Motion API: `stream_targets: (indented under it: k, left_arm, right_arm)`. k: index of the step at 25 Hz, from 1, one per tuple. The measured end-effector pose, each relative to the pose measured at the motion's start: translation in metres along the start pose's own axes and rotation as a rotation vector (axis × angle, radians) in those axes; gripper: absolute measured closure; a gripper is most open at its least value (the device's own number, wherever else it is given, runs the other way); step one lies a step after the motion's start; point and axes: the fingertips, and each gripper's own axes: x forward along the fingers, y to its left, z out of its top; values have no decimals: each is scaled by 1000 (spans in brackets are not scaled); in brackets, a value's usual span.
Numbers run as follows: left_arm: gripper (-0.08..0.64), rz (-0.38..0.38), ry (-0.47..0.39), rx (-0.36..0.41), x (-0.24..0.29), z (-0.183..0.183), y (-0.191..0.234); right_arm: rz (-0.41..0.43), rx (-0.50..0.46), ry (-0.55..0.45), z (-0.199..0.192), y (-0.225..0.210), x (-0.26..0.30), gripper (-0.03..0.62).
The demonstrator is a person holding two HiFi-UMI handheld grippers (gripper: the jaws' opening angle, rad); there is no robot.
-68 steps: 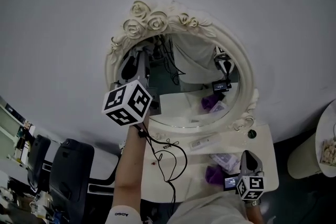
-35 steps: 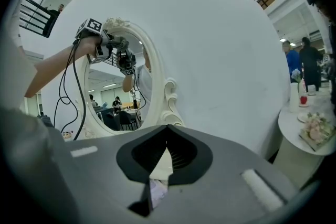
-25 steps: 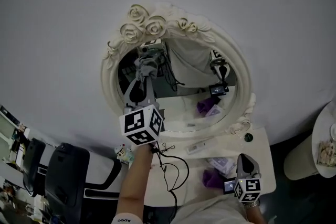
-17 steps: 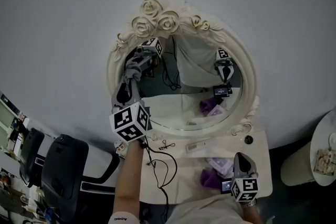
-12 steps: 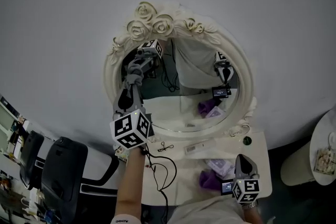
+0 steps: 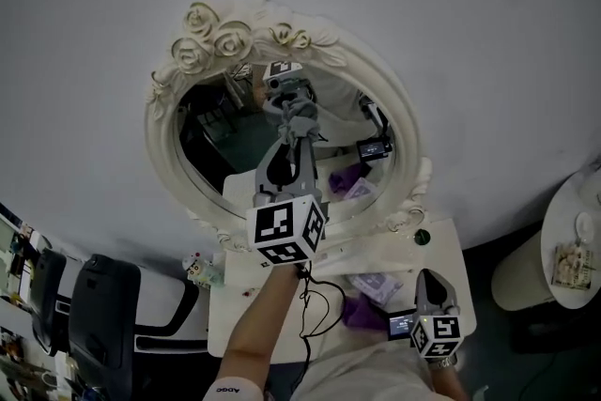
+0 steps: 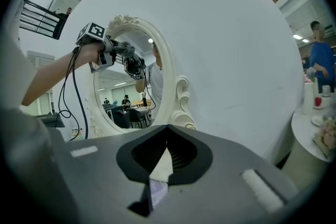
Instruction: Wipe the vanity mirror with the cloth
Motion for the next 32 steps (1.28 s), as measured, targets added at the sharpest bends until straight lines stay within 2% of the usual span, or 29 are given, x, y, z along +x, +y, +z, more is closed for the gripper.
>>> stream_targets:
  k: [6, 11, 15, 24, 28, 32]
  left_arm:
    - [483, -109, 28, -45, 26, -22, -64]
    - [483, -105, 40, -18, 26, -30, -60]
    - [483, -37, 46, 23, 11, -34, -23]
    - [483, 173, 64, 68, -36, -32, 96]
    - [483, 235, 89, 120, -54, -36, 140]
    - [485, 322, 101, 111, -72, -41, 183]
  right_arm:
    - [-85, 28, -5, -5, -26, -16, 584]
    - [-128, 38, -1, -9, -39, -23, 584]
    - [-103, 35, 13, -13, -30, -16, 584]
    - [67, -36, 38, -10, 35, 15, 584]
    - [102, -60, 37, -5, 52, 22, 584]
    - [110, -75, 32, -1, 57, 22, 584]
